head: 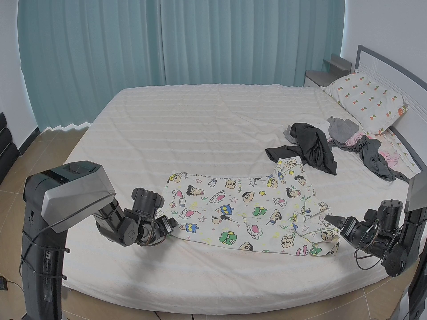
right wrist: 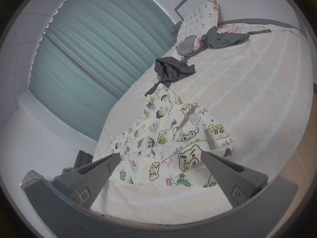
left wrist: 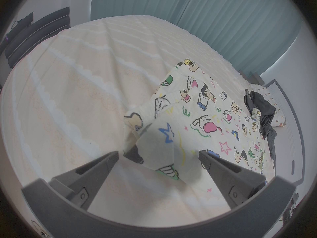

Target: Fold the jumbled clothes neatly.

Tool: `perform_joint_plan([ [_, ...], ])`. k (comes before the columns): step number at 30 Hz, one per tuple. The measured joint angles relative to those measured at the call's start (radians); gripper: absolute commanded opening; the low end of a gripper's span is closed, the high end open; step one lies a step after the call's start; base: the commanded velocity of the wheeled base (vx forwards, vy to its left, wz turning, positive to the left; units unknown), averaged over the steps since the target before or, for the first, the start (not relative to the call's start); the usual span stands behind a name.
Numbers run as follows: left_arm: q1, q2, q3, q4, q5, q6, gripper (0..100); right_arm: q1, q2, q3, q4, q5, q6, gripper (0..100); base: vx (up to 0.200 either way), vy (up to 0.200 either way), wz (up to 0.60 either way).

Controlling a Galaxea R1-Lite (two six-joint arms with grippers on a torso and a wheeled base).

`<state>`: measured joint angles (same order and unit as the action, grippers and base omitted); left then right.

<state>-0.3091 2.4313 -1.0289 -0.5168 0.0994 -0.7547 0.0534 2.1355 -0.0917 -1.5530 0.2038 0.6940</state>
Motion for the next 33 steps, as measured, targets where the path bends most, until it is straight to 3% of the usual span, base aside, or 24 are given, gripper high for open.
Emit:
perform_joint_plan([
  [13, -0.013, 0.043, -0.113, 0.025, 0.008, 0.051, 100, 0.041, 0.006, 0.068, 0.000, -0.004, 0.004, 100, 0.000, 0.000, 0.00],
  [14, -0.017, 0.047, -0.121, 0.044, 0.010, 0.052, 0, 0.045, 0.009, 0.071, 0.000, -0.011, 0.005, 100, 0.000, 0.000, 0.00],
  [25, -0.019, 0.067, -0.169, 0.101, 0.071, 0.034, 0, 0.092, 0.104, 0.074, 0.001, -0.166, 0.013, 100, 0.000, 0.000, 0.00],
  [33, -0.015, 0.066, -0.171, 0.097, 0.102, -0.024, 0, 0.110, 0.201, 0.074, 0.000, -0.196, 0.017, 100, 0.000, 0.000, 0.00],
])
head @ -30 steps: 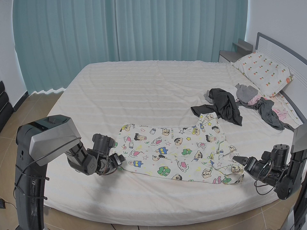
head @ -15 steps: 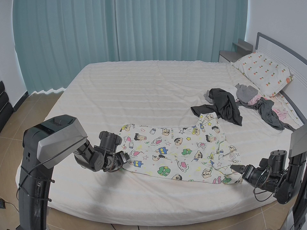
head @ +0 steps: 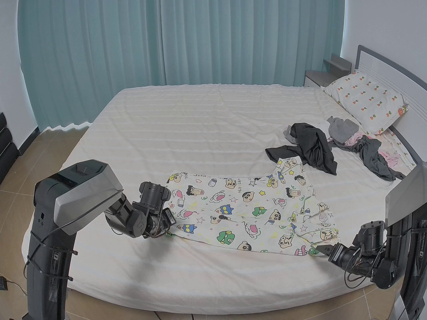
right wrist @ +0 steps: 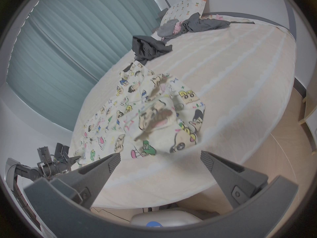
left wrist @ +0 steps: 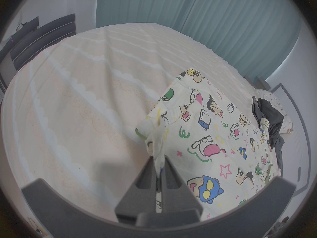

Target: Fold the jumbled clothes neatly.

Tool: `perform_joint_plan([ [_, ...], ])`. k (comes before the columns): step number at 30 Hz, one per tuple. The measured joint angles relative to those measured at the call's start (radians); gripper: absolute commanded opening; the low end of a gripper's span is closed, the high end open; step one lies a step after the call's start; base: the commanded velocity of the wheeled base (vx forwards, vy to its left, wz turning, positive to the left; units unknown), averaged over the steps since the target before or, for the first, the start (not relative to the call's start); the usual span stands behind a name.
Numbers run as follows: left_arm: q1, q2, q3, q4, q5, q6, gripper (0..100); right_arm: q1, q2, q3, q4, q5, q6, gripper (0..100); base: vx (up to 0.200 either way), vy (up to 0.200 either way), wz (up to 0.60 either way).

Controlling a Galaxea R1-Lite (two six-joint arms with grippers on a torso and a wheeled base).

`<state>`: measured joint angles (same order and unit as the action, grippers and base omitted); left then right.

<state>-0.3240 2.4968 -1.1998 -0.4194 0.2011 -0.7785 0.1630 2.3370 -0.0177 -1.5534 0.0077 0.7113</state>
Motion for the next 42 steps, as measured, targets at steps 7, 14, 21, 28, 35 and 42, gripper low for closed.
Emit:
perform_joint_plan([
  [7, 0.008, -0.018, 0.017, -0.001, 0.005, -0.008, 0, -0.013, 0.063, -0.029, 0.000, -0.037, -0.004, 100, 0.000, 0.000, 0.00],
  [14, 0.020, -0.039, 0.037, -0.001, 0.005, -0.010, 0, -0.034, 0.112, -0.108, 0.000, -0.078, -0.008, 100, 0.000, 0.000, 0.00],
  [21, 0.032, -0.056, 0.062, -0.017, 0.005, -0.010, 0, -0.044, 0.141, -0.204, 0.004, -0.085, -0.012, 100, 0.000, 0.000, 0.00],
  [28, 0.033, -0.061, 0.074, -0.020, 0.005, -0.010, 0, -0.032, 0.144, -0.254, 0.010, -0.084, -0.013, 100, 0.000, 0.000, 0.00],
  [35, 0.033, -0.063, 0.078, -0.020, 0.004, -0.010, 0, 0.008, 0.118, -0.211, 0.001, -0.080, -0.002, 100, 0.000, 0.000, 0.00],
  [42, 0.033, -0.063, 0.079, -0.021, 0.004, -0.011, 0, 0.000, 0.124, -0.234, 0.010, -0.082, -0.003, 100, 0.000, 0.000, 0.00],
])
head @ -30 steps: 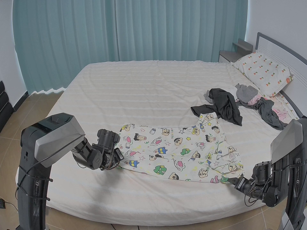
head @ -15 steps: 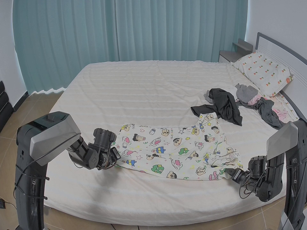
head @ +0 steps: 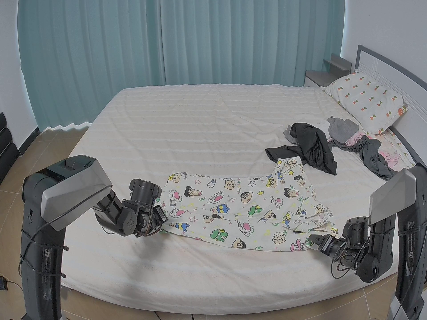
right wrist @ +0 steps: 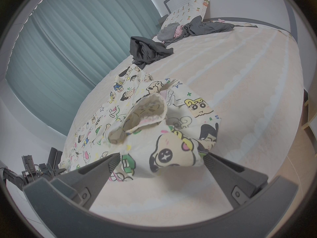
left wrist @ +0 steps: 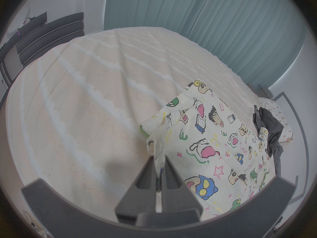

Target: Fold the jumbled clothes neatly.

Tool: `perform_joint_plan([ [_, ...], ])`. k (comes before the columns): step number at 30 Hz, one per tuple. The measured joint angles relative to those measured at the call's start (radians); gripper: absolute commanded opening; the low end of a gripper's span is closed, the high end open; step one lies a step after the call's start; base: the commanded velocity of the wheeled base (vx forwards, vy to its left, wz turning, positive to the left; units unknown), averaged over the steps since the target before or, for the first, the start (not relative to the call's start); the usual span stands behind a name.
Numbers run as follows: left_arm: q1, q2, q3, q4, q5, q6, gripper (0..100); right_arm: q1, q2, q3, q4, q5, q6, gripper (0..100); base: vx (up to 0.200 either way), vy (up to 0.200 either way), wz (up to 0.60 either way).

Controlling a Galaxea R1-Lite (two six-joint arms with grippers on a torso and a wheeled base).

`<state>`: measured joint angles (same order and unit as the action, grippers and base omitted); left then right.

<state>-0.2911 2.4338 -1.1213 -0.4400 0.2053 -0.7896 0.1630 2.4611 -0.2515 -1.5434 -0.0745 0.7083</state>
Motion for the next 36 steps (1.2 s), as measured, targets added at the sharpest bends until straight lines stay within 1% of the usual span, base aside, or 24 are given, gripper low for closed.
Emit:
perform_joint_plan([
  [6, 0.001, 0.000, 0.002, 0.000, -0.001, 0.000, 0, -0.034, 0.042, -0.060, 0.002, -0.002, 0.000, 100, 0.000, 0.000, 0.00],
  [7, 0.001, 0.000, 0.003, 0.000, -0.001, 0.000, 0, -0.037, 0.048, -0.069, 0.002, -0.005, 0.000, 0, 0.000, 0.000, 0.00],
  [11, 0.000, 0.000, 0.008, 0.000, -0.001, 0.001, 0, -0.043, 0.063, -0.101, 0.002, -0.031, 0.000, 0, 0.000, 0.000, 0.00],
  [15, -0.001, -0.001, 0.018, 0.000, -0.001, 0.004, 0, -0.038, 0.066, -0.108, -0.004, -0.040, 0.001, 0, 0.000, 0.000, 0.00],
  [22, -0.001, -0.011, 0.050, 0.001, -0.003, 0.009, 0, -0.039, 0.054, -0.112, -0.009, -0.040, 0.005, 0, 0.000, 0.000, 0.00],
  [27, 0.000, -0.031, 0.082, 0.001, -0.004, 0.010, 0, -0.041, 0.019, -0.088, -0.010, -0.032, 0.025, 0, 0.000, 0.000, 0.00],
  [36, 0.000, -0.084, 0.182, 0.002, -0.006, 0.013, 0, -0.063, -0.027, -0.039, -0.010, -0.012, 0.028, 0, 0.000, 0.000, 0.00],
])
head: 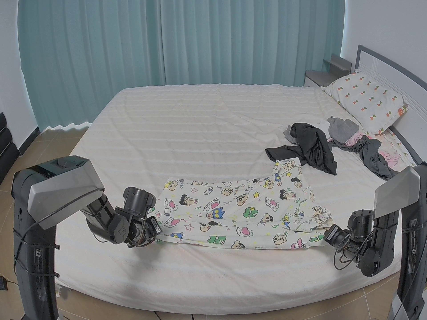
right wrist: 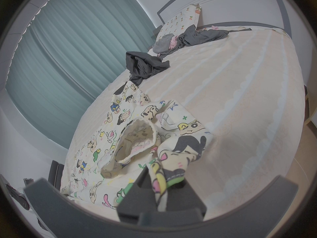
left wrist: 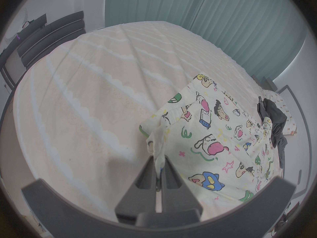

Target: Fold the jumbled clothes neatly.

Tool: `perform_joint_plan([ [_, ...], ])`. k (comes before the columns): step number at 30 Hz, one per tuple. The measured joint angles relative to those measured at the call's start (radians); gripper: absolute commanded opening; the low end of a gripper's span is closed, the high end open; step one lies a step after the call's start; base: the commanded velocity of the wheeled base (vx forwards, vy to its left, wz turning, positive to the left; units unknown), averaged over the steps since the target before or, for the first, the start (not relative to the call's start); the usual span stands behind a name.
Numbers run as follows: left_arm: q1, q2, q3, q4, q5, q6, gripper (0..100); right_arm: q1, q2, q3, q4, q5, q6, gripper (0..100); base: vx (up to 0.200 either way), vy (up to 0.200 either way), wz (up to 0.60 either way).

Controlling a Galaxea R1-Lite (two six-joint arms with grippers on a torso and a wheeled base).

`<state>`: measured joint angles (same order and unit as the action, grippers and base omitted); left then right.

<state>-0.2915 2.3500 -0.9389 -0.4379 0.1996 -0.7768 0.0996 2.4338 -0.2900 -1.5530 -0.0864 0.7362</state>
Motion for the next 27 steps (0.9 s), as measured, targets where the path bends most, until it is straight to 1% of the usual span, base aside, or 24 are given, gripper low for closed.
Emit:
perform_joint_plan([
  [4, 0.000, -0.024, 0.044, 0.001, -0.001, 0.001, 0, -0.011, -0.008, 0.026, 0.000, 0.027, -0.004, 0, 0.000, 0.000, 0.00],
  [14, -0.005, -0.084, 0.161, -0.002, -0.005, 0.020, 0, -0.019, -0.017, 0.086, 0.000, 0.058, -0.033, 0, 0.000, 0.000, 0.00],
  [24, -0.011, -0.106, 0.239, -0.003, -0.010, 0.021, 0, -0.006, -0.014, 0.156, 0.000, 0.106, -0.082, 0, 0.000, 0.000, 0.00],
  [27, -0.012, -0.108, 0.250, -0.004, -0.030, 0.021, 0, 0.000, -0.013, 0.180, 0.000, 0.121, -0.098, 0, 0.000, 0.000, 0.00],
])
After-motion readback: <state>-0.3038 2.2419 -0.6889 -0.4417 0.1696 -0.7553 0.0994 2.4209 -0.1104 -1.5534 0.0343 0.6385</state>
